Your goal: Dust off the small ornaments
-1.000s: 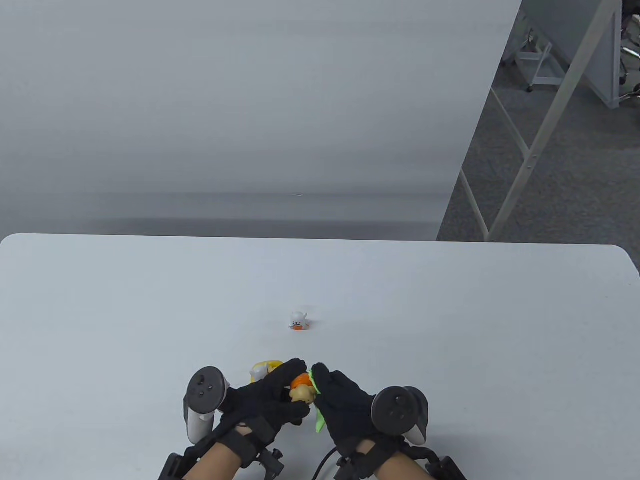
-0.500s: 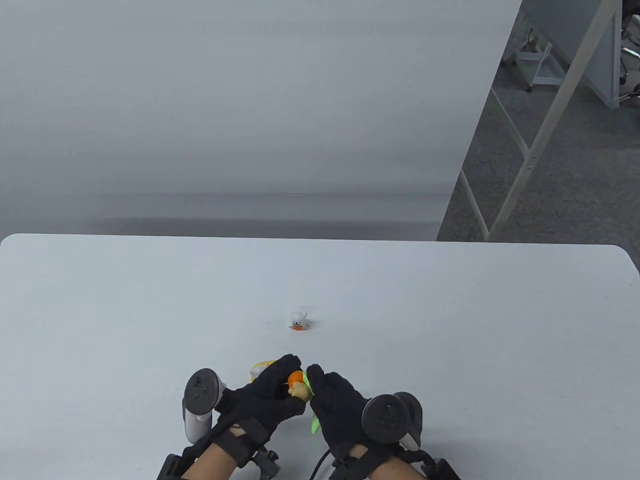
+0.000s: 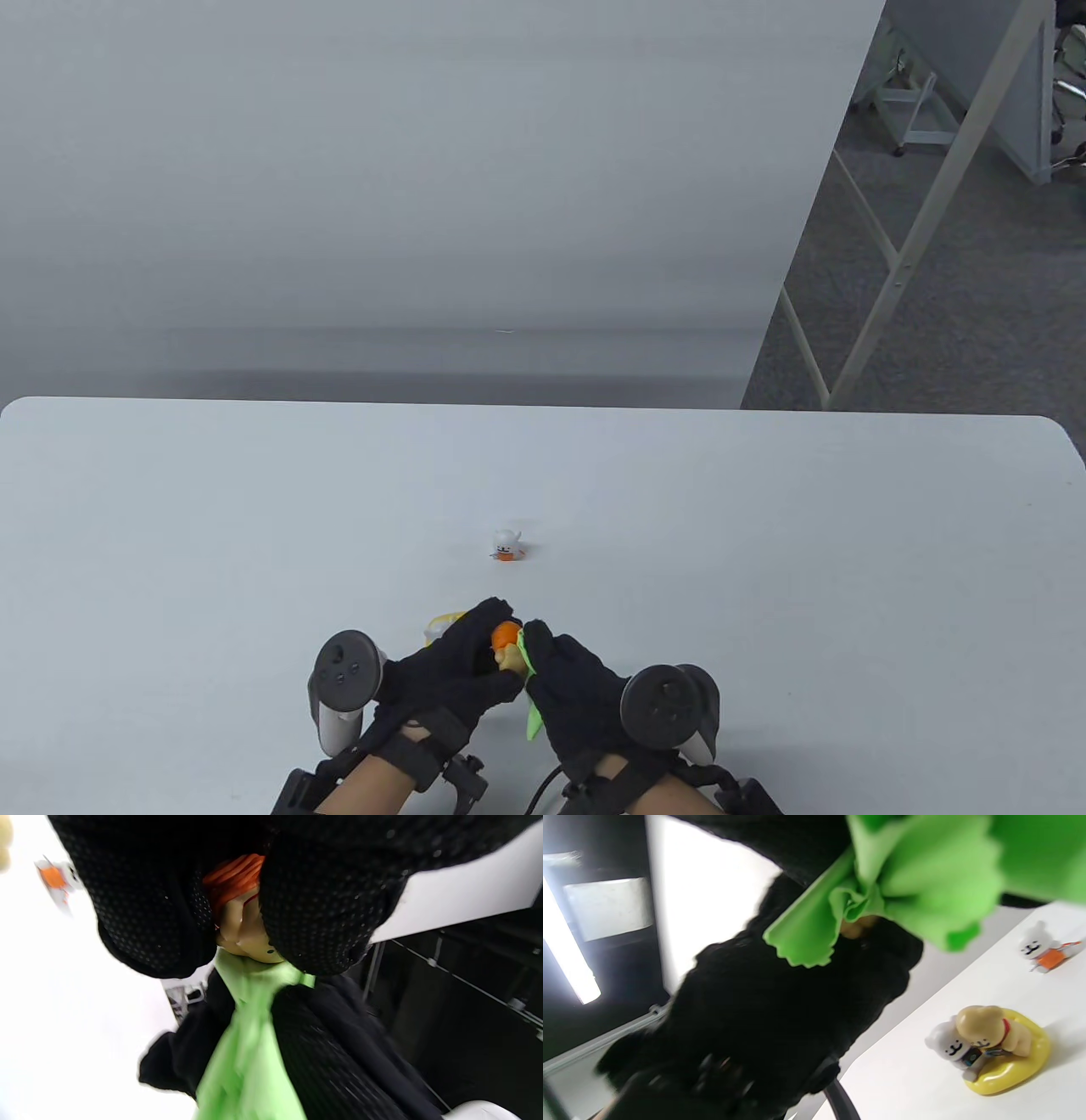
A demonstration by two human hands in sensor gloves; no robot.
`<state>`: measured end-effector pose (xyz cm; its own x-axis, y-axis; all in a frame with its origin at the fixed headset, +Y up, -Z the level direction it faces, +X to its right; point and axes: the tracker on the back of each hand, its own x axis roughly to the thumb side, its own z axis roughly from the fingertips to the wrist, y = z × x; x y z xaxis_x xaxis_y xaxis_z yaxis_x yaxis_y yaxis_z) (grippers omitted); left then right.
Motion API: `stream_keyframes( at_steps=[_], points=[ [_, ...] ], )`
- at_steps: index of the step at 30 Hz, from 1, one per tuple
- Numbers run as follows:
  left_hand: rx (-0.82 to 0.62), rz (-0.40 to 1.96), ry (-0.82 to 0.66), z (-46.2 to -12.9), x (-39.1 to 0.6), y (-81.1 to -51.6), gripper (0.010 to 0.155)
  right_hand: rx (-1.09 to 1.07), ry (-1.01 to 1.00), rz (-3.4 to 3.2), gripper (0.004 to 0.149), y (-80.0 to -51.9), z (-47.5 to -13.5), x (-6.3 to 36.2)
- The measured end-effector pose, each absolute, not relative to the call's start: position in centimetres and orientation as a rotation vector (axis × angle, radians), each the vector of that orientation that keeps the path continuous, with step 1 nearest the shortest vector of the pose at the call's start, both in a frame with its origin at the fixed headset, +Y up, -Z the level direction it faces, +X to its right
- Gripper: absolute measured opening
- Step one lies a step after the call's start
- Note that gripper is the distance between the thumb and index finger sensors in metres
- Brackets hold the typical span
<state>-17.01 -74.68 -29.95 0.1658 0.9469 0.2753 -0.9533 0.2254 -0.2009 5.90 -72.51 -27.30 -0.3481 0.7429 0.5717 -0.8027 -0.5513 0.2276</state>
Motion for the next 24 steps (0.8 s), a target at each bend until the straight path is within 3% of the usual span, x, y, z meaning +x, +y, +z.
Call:
stream_keyframes(
  at_steps=[3,7,11,16,19,24],
  points=[
    [-0.035,1.404,-0.392,-30.1,-16.8,-75.3,0.085,0.784,-0.122,2.023,0.051,-72.7,-27.5,5.8],
    [-0.201,1.465,-0.628,-30.2,-15.2,-74.8,0.084,0.616,-0.123,2.011,0.05,-72.7,-29.2,7.7],
    [-0.106,1.345,-0.537,-29.9,-14.8,-74.3,0.091,0.617,-0.099,1.993,0.049,-73.0,-29.0,8.1],
    [-0.047,1.294,-0.375,-30.7,-16.5,-75.0,0.092,0.798,-0.055,1.974,0.05,-72.3,-27.8,6.7],
    [-0.134,1.372,-0.429,-31.0,-16.6,-74.9,0.088,0.719,-0.123,1.948,0.049,-72.3,-28.4,7.1],
    [-0.105,1.37,-0.548,-30.5,-16.1,-74.4,0.078,0.638,-0.138,1.96,0.049,-72.1,-29.1,7.7]
  ],
)
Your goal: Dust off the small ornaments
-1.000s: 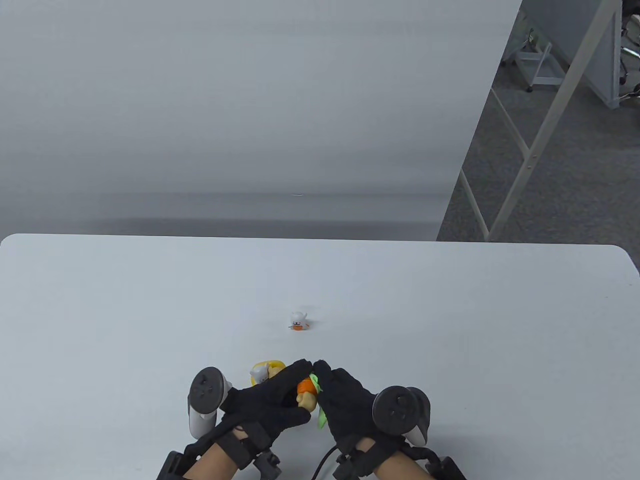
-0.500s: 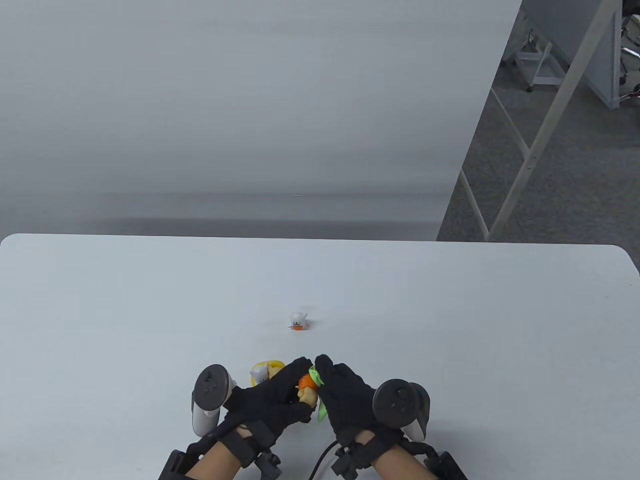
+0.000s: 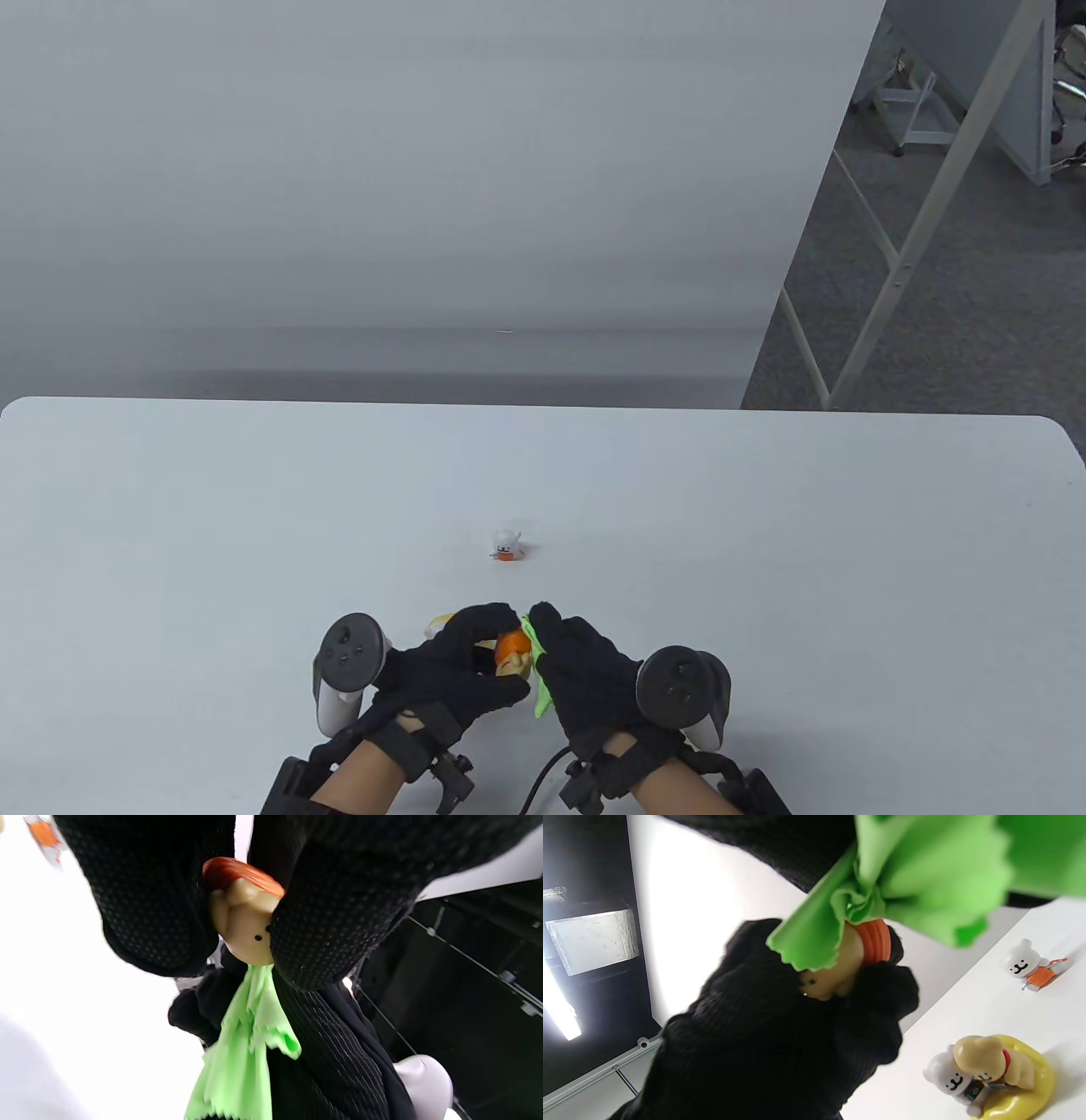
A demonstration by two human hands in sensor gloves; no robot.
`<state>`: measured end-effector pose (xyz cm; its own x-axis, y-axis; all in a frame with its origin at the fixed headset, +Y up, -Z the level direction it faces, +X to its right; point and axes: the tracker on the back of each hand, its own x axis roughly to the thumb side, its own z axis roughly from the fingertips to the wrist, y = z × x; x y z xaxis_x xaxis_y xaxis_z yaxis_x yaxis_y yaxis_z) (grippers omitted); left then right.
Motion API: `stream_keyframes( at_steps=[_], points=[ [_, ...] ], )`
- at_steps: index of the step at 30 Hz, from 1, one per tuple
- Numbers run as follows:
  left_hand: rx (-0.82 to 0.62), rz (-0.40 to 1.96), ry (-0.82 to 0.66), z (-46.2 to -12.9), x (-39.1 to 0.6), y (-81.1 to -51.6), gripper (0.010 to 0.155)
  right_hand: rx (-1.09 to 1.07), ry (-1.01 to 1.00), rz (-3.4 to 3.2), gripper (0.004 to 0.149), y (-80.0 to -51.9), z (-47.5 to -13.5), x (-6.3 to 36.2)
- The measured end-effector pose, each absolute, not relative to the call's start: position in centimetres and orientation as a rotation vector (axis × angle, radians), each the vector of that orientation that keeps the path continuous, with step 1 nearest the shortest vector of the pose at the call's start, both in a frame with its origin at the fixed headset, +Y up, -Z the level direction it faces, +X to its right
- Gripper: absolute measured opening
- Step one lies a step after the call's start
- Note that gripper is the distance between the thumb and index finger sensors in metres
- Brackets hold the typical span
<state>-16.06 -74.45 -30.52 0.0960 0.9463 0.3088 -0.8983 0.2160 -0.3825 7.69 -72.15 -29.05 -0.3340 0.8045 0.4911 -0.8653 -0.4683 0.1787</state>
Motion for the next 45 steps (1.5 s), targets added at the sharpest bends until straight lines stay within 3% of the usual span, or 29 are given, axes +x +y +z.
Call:
stream_keyframes(
  at_steps=[4,8,11,18,25,28,32,35,40,42,44,45],
  points=[
    [-0.051,1.487,-0.585,-30.2,-16.0,-75.2,0.074,0.623,-0.114,1.955,0.049,-72.0,-29.1,7.9],
    [0.108,1.596,-0.554,-29.7,-15.7,-75.1,0.071,0.646,-0.121,1.946,0.049,-71.7,-29.0,7.9],
    [0.032,1.631,-0.566,-30.2,-15.6,-75.2,0.052,0.651,-0.111,1.941,0.049,-71.6,-29.0,8.0],
    [0.019,1.625,-0.541,-30.3,-15.5,-75.4,0.058,0.637,-0.109,1.927,0.05,-71.9,-29.2,8.0],
    [0.258,1.424,-0.391,-30.1,-16.9,-74.6,0.056,0.734,-0.119,1.991,0.051,-71.8,-28.1,6.6],
    [0.247,1.418,-0.41,-30.3,-17.1,-74.5,0.056,0.743,-0.091,1.966,0.05,-71.7,-28.5,6.9],
    [0.125,1.469,-0.575,-30.3,-16.2,-73.9,0.056,0.617,-0.093,1.966,0.049,-72.2,-29.8,8.3],
    [0.091,1.419,-0.619,-30.1,-15.4,-74.1,0.057,0.628,-0.073,1.937,0.05,-72.3,-30.1,8.1],
    [0.178,1.368,-0.462,-30.4,-16.3,-74.2,0.056,0.721,-0.103,1.991,0.051,-71.9,-28.8,7.1],
    [0.118,1.383,-0.394,-30.8,-17.0,-74.5,0.059,0.78,-0.08,2.011,0.051,-72.0,-28.6,6.9],
    [0.012,1.281,-0.326,-31.4,-17.6,-74.7,0.087,0.825,-0.053,2.013,0.049,-72.1,-28.4,6.9],
    [-0.054,1.173,-0.341,-31.6,-17.9,-74.9,0.093,0.828,-0.046,2.033,0.048,-72.2,-28.4,7.0]
  ],
)
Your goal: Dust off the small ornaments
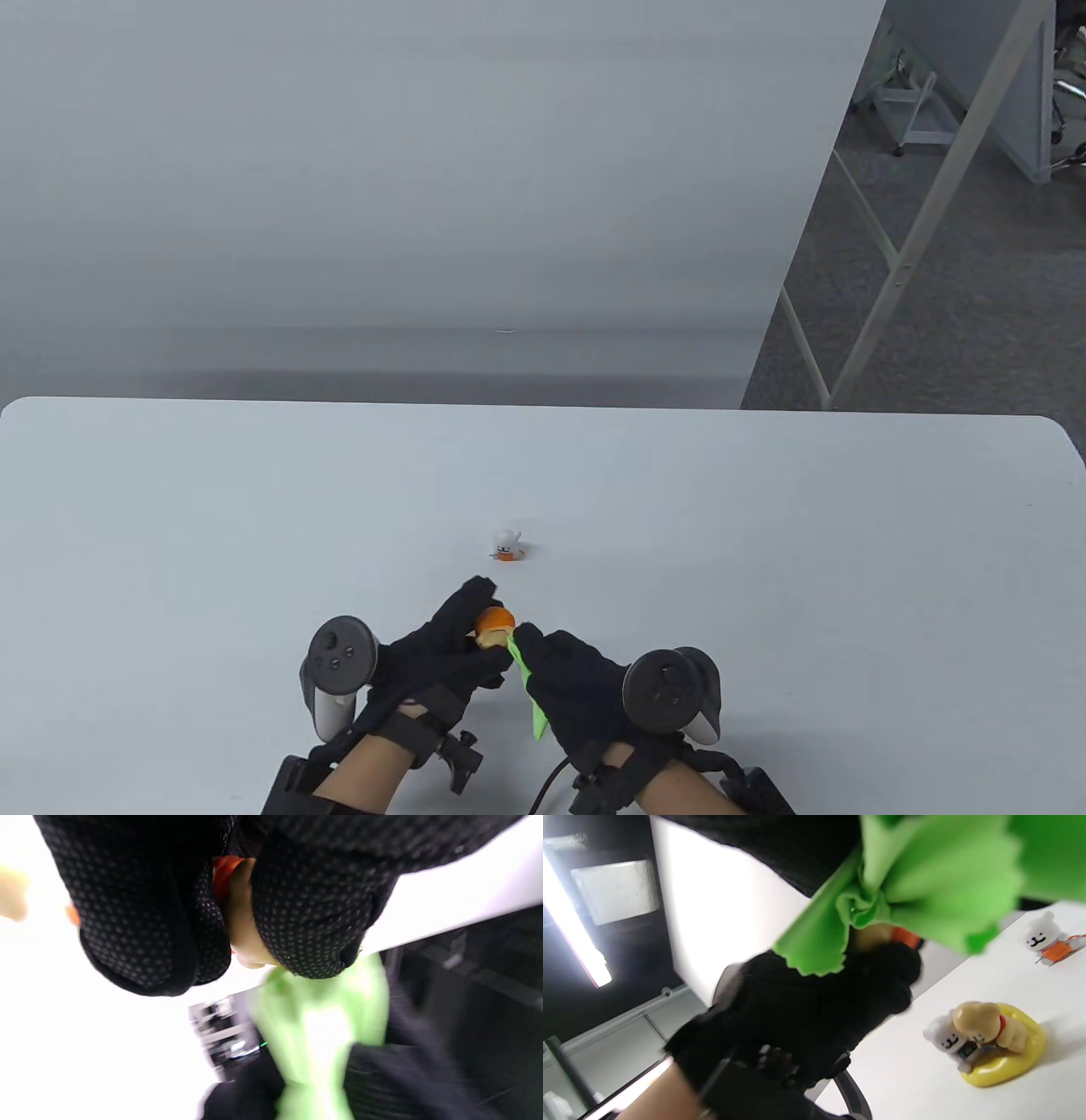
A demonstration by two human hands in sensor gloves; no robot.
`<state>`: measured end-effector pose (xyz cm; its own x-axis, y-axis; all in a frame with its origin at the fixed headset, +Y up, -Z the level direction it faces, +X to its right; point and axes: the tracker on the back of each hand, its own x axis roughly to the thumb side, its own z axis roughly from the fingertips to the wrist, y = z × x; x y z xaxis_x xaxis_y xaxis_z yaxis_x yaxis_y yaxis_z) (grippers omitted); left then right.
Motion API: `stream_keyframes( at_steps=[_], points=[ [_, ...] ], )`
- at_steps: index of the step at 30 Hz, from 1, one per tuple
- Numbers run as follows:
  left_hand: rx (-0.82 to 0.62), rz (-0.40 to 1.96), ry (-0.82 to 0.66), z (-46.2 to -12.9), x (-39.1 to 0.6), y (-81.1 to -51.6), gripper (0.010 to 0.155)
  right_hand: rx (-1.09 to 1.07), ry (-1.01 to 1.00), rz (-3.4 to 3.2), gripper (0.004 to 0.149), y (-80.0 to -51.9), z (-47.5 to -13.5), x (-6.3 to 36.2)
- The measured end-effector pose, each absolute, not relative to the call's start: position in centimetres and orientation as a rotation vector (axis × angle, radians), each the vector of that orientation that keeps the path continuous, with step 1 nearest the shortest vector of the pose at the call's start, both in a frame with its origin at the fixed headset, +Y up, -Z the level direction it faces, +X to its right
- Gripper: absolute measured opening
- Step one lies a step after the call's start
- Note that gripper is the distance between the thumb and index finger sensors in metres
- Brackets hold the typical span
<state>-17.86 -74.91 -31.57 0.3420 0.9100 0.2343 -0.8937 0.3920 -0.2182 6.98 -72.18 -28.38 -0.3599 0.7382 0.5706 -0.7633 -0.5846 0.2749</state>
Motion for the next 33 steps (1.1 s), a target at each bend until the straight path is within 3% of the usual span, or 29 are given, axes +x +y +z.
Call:
stream_keyframes(
  at_steps=[4,6,9,11,18,20,25,29,33],
  points=[
    [-0.197,1.162,-0.604,-31.5,-16.6,-74.9,0.095,0.759,-0.087,2.073,0.048,-72.9,-29.3,7.7],
    [-0.155,1.269,-0.588,-31.3,-16.0,-74.7,0.092,0.784,-0.104,2.098,0.048,-73.0,-29.1,7.4],
    [0.01,1.514,-0.358,-30.3,-16.5,-75.7,0.088,0.81,-0.128,2.05,0.049,-72.5,-28.5,7.0],
    [-0.03,1.576,-0.392,-30.1,-16.3,-75.7,0.085,0.791,-0.147,2.006,0.049,-72.1,-28.4,7.1],
    [-0.097,1.452,-0.578,-30.0,-15.2,-74.7,0.08,0.714,-0.127,2.011,0.049,-72.1,-29.0,8.2],
    [-0.068,1.411,-0.584,-29.9,-15.1,-74.3,0.081,0.759,-0.121,2.048,0.049,-71.8,-28.8,8.2],
    [-0.024,1.285,-0.438,-30.3,-16.0,-74.5,0.081,0.915,-0.136,2.071,0.05,-71.3,-27.3,6.8],
    [-0.078,1.285,-0.57,-30.1,-16.0,-74.1,0.078,0.826,-0.123,2.058,0.049,-71.8,-28.1,7.2],
    [-0.096,1.325,-0.579,-30.2,-15.5,-74.3,0.08,0.75,-0.153,2.086,0.049,-72.2,-28.5,7.6]
  ],
)
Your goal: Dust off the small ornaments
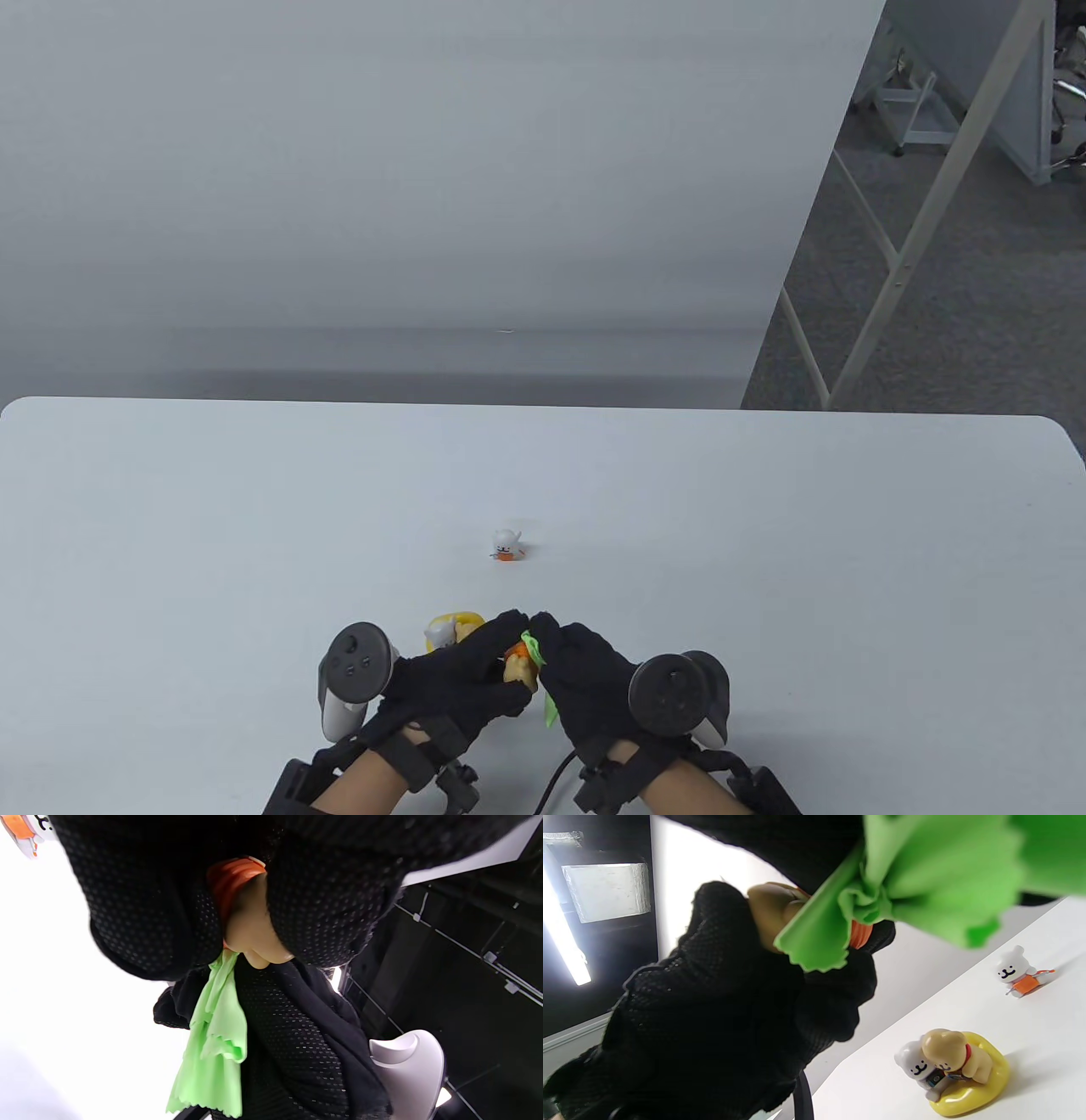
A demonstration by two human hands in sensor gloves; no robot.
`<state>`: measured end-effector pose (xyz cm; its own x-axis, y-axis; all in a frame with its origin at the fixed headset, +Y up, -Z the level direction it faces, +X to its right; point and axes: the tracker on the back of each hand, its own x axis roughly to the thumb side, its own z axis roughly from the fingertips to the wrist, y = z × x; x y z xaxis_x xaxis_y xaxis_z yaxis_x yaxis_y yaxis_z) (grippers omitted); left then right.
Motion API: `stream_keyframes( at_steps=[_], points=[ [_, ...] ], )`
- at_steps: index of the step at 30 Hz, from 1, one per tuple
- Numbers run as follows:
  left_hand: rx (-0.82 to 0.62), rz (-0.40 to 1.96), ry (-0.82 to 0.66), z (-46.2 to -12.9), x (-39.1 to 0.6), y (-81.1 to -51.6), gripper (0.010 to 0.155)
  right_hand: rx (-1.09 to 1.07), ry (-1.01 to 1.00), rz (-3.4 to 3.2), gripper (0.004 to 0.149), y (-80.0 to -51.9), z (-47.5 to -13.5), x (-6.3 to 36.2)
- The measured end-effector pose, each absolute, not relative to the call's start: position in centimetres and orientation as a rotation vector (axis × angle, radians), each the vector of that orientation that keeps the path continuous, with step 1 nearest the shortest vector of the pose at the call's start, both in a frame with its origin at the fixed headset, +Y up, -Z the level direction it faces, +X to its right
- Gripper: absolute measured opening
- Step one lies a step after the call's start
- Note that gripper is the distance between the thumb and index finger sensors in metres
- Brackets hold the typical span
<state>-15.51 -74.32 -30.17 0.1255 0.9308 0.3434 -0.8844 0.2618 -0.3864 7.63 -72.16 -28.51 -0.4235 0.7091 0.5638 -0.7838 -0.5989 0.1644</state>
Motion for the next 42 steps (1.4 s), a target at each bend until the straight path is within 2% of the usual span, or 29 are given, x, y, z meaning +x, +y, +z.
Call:
stream_keyframes(
  at_steps=[4,6,8,10,11,13,15,17,18,20,23,24,28,30,32,35,40,42],
  points=[
    [-0.077,1.292,-0.485,-30.3,-16.0,-74.7,0.078,0.851,-0.142,2.079,0.049,-71.6,-27.6,6.9],
    [-0.164,1.215,-0.432,-30.3,-16.2,-74.9,0.075,0.934,-0.121,2.031,0.05,-71.6,-27.7,7.0],
    [-0.195,1.155,-0.425,-30.2,-16.0,-75.3,0.077,0.906,-0.118,2.006,0.05,-71.7,-27.8,7.1],
    [-0.271,1.172,-0.441,-30.5,-15.6,-75.5,0.081,0.886,-0.139,2.014,0.049,-71.7,-28.0,7.2],
    [-0.347,1.207,-0.509,-30.6,-15.2,-75.5,0.086,0.875,-0.157,2.021,0.049,-71.6,-28.1,7.4],
    [-0.397,1.259,-0.545,-30.6,-15.0,-75.6,0.083,0.893,-0.197,2.033,0.048,-71.5,-28.0,7.5],
    [-0.345,1.236,-0.562,-30.8,-15.0,-75.0,0.083,1.039,-0.286,2.133,0.049,-71.1,-27.4,7.4],
    [-0.357,1.008,-0.606,-30.6,-14.9,-73.9,0.084,1.196,-0.355,2.228,0.047,-70.7,-26.7,6.9],
    [-0.311,0.908,-0.584,-30.3,-14.7,-73.5,0.08,1.274,-0.395,2.281,0.047,-70.6,-26.2,6.5],
    [-0.087,0.635,-0.552,-29.4,-13.7,-72.6,0.067,1.416,-0.475,2.39,0.047,-70.2,-25.3,5.3],
    [-0.048,0.328,-0.581,-28.7,-12.8,-71.5,0.06,1.448,-0.462,2.511,0.047,-70.2,-24.9,4.6],
    [0.033,0.278,-0.609,-28.6,-12.8,-71.4,0.058,1.42,-0.433,2.48,0.047,-70.1,-25.1,4.6],
    [0.036,0.411,-0.734,-28.9,-13.5,-71.7,0.056,1.205,-0.201,2.351,0.048,-70.1,-26.9,5.3],
    [-0.023,0.507,-0.725,-29.2,-13.7,-72.0,0.055,1.136,-0.127,2.219,0.047,-70.6,-27.6,6.2],
    [-0.084,0.745,-0.679,-29.9,-14.2,-72.8,0.055,1.04,-0.166,2.123,0.048,-71.2,-27.6,6.7],
    [-0.3,1.184,-0.567,-30.5,-14.5,-74.3,0.055,1.003,-0.332,2.051,0.049,-71.1,-26.8,6.5],
    [-0.321,1.084,-0.452,-30.5,-14.7,-74.7,0.056,1.25,-0.48,2.338,0.049,-70.0,-25.7,5.1],
    [-0.221,0.808,-0.491,-30.0,-14.0,-73.8,0.056,1.382,-0.5,2.423,0.048,-69.8,-25.0,4.2]
  ],
)
